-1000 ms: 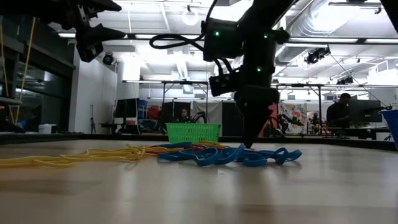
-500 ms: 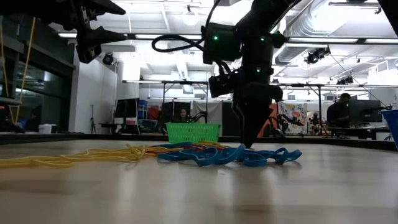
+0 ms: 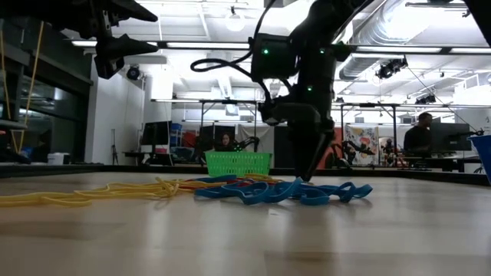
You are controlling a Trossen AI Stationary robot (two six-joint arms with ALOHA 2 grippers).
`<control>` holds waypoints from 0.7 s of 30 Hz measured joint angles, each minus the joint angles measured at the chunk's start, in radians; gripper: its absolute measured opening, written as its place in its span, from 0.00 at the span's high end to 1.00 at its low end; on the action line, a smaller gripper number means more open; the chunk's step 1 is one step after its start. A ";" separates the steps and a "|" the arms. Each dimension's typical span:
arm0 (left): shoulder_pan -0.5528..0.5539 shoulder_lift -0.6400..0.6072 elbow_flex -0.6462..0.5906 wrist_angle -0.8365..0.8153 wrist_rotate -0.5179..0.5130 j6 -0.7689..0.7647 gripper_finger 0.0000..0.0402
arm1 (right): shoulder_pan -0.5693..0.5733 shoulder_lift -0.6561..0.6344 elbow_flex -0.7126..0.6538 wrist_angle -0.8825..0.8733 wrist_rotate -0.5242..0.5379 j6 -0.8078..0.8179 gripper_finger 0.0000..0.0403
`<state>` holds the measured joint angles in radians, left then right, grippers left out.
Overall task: Sort rubber bands into baskets
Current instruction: Put the yellow rubber band into the green bin
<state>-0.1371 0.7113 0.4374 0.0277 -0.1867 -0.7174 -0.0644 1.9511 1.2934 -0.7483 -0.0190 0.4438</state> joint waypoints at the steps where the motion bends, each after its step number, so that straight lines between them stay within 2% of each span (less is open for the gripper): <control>1: 0.000 0.000 0.000 0.000 0.000 0.001 0.48 | -0.003 0.000 0.000 0.000 -0.009 0.020 0.65; 9: 0.000 0.000 0.000 0.000 0.000 0.003 0.48 | -0.010 0.000 0.000 -0.006 -0.045 0.113 0.65; 15: 0.000 0.000 0.000 0.000 0.000 0.002 0.48 | -0.010 0.000 0.000 -0.004 -0.011 0.160 0.66; 21: 0.000 0.000 0.000 0.000 0.000 -0.006 0.48 | -0.016 0.000 0.000 -0.003 -0.016 0.203 0.71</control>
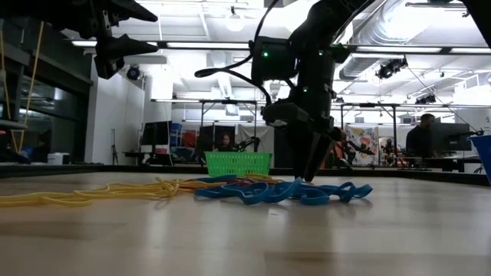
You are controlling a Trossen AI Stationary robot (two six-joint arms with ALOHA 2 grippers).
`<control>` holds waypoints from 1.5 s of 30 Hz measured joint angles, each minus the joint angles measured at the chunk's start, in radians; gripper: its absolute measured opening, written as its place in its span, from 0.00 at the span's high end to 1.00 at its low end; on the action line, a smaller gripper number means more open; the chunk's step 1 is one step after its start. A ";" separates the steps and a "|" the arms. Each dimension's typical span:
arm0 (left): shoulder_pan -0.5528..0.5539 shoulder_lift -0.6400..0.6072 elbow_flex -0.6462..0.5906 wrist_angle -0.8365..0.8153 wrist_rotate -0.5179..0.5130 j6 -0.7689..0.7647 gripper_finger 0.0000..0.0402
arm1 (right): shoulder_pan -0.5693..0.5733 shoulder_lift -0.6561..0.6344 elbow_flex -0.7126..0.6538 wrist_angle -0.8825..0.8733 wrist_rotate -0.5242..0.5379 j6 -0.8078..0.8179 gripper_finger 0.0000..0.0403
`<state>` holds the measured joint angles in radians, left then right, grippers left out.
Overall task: Sort rubber bands into baskets
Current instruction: Put the yellow rubber band into the green bin
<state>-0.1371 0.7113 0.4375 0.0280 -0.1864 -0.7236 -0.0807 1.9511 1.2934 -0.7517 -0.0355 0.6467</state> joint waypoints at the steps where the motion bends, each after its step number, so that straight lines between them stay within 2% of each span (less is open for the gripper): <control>1: 0.000 0.000 0.000 0.000 0.000 -0.005 0.48 | 0.000 0.000 0.000 0.000 -0.004 0.009 0.73; 6: 0.000 0.000 0.000 0.000 0.000 -0.014 0.48 | 0.007 0.000 0.000 0.000 -0.010 0.044 0.79; 19: 0.000 0.000 0.000 0.000 0.000 -0.015 0.48 | 0.016 0.000 0.000 0.024 0.039 0.071 0.79; 39: 0.000 0.000 0.000 0.000 0.000 -0.017 0.48 | 0.013 0.001 0.000 0.023 -0.011 0.072 0.79; 45: 0.000 0.000 0.000 0.000 0.000 -0.016 0.48 | 0.011 0.041 0.003 0.026 -0.048 0.087 0.79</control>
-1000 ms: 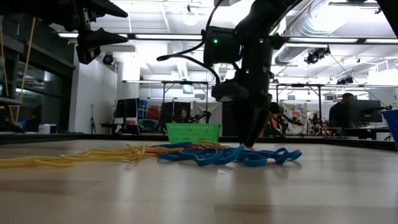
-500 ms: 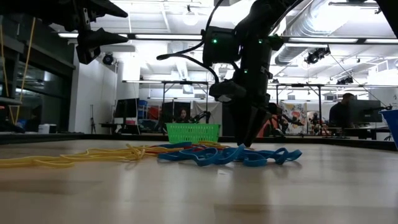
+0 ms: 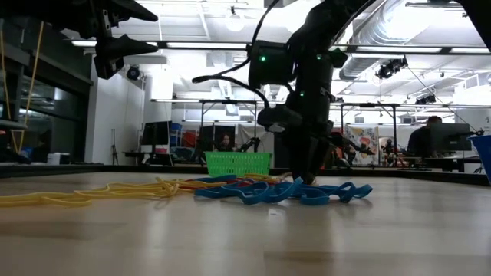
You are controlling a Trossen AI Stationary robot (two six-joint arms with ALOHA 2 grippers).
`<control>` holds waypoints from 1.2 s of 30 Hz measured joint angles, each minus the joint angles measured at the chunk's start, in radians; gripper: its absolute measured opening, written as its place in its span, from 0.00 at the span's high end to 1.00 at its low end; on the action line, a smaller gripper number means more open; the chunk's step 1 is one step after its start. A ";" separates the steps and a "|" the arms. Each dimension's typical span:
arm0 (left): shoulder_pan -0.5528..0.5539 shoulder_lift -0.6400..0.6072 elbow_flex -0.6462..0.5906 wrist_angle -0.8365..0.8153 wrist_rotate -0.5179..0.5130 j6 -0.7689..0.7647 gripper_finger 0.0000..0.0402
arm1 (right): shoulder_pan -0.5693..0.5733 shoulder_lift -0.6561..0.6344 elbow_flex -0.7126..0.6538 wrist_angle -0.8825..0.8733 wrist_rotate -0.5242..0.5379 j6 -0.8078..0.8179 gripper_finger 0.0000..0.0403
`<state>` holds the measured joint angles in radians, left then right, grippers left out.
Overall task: Sort rubber bands into baskets
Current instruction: Put the yellow rubber band into the green bin
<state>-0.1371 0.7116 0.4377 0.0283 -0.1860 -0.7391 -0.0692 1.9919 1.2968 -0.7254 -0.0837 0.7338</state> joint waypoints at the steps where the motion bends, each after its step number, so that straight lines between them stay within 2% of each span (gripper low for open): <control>1: 0.000 0.000 0.000 0.000 0.000 0.000 0.48 | 0.000 0.006 0.002 0.001 -0.003 0.003 0.79; 12: 0.000 0.000 0.000 0.000 0.000 -0.001 0.48 | -0.005 0.008 0.013 -0.016 0.003 -0.004 0.79; 24: 0.000 0.000 0.000 -0.001 0.000 0.000 0.48 | -0.022 -0.035 0.009 -0.143 -0.008 -0.107 0.80; 32: 0.001 0.000 0.000 -0.002 0.000 0.000 0.48 | -0.023 -0.036 0.010 -0.098 -0.041 -0.129 0.86; 36: 0.001 0.000 0.000 -0.001 0.000 0.000 0.48 | -0.022 -0.036 0.010 -0.091 -0.035 -0.139 0.86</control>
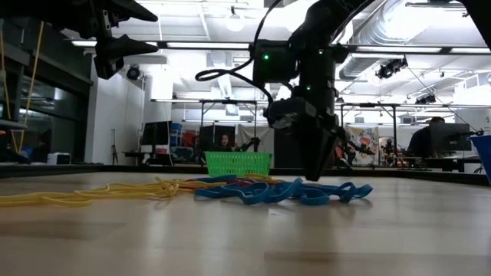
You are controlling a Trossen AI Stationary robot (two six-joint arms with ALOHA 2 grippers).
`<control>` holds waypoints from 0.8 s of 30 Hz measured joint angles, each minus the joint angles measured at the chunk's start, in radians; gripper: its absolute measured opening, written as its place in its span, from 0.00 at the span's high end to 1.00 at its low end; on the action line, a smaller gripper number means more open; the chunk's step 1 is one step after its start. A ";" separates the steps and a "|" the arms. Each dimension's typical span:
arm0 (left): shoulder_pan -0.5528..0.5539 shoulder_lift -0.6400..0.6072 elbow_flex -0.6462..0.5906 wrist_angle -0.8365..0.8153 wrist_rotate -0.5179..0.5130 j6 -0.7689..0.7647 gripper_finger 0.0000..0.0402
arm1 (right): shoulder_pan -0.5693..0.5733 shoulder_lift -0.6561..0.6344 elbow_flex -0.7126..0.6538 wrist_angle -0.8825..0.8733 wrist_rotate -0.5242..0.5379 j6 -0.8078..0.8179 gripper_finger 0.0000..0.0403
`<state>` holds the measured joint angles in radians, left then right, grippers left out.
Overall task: Sort rubber bands into baskets
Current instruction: Put the yellow rubber band into the green bin
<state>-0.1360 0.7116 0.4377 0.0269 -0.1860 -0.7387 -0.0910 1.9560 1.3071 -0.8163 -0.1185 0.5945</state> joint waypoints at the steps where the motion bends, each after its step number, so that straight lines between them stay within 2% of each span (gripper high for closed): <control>1: 0.000 0.000 0.000 0.000 0.000 0.000 0.48 | 0.000 0.000 0.000 -0.009 0.017 0.010 0.85; 3: 0.000 0.000 0.000 0.000 0.000 -0.001 0.48 | -0.009 0.000 0.000 -0.019 0.047 0.037 0.83; 11: 0.000 0.000 0.000 0.000 0.000 -0.001 0.48 | -0.027 0.007 0.000 -0.008 0.059 0.062 0.77; 24: 0.005 0.000 0.000 0.000 0.000 0.010 0.48 | -0.022 0.008 -0.045 0.036 0.087 0.105 0.78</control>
<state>-0.1312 0.7116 0.4381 0.0272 -0.1860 -0.7292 -0.1131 1.9636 1.2625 -0.7807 -0.0311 0.6994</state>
